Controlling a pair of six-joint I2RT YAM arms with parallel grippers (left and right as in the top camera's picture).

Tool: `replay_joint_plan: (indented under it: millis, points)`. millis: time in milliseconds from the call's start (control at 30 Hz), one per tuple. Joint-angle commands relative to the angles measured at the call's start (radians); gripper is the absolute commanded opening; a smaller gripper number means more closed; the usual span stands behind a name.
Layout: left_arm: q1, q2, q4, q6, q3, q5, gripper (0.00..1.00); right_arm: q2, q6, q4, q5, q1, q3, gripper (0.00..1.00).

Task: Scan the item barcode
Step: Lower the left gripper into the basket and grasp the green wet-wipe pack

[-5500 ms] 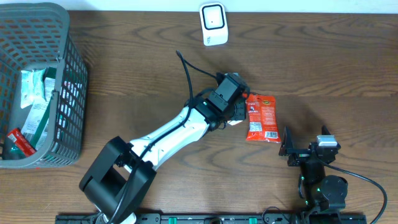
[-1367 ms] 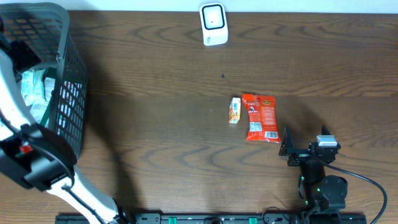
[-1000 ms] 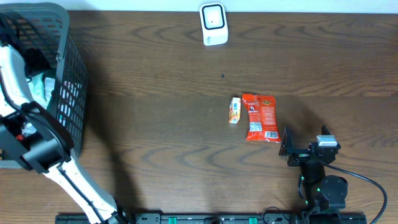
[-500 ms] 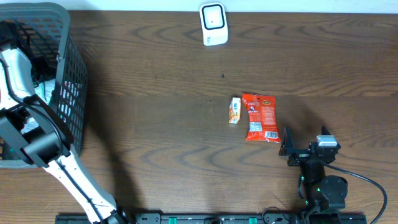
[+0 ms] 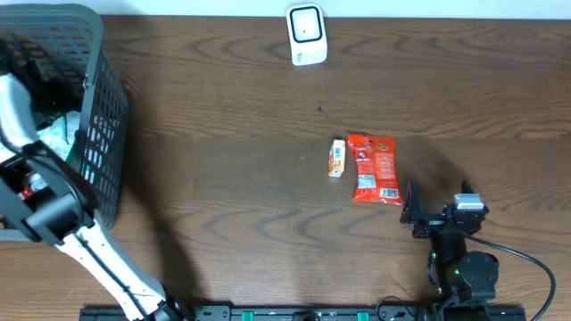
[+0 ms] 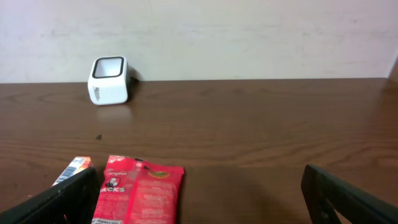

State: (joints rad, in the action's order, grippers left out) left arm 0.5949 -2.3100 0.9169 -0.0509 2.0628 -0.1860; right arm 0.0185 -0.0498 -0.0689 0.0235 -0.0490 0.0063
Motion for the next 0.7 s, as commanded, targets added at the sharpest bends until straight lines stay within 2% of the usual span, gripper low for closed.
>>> replay_joint_plan:
  millis: [0, 300, 667]
  points:
    - [0.057, 0.085, 0.016, 0.032, 0.032, -0.076, 0.68, -0.004, -0.016, -0.003, 0.01, 0.007, -0.001, 0.99]
    - [0.066, 0.067, 0.038, -0.117, -0.031, -0.074, 0.69, -0.004, -0.017, -0.003, 0.01, 0.007, -0.001, 0.99]
    - [0.066, 0.067, -0.225, -0.121, -0.299, -0.029, 0.69, -0.004, -0.016, -0.003, 0.01, 0.007, -0.001, 0.99]
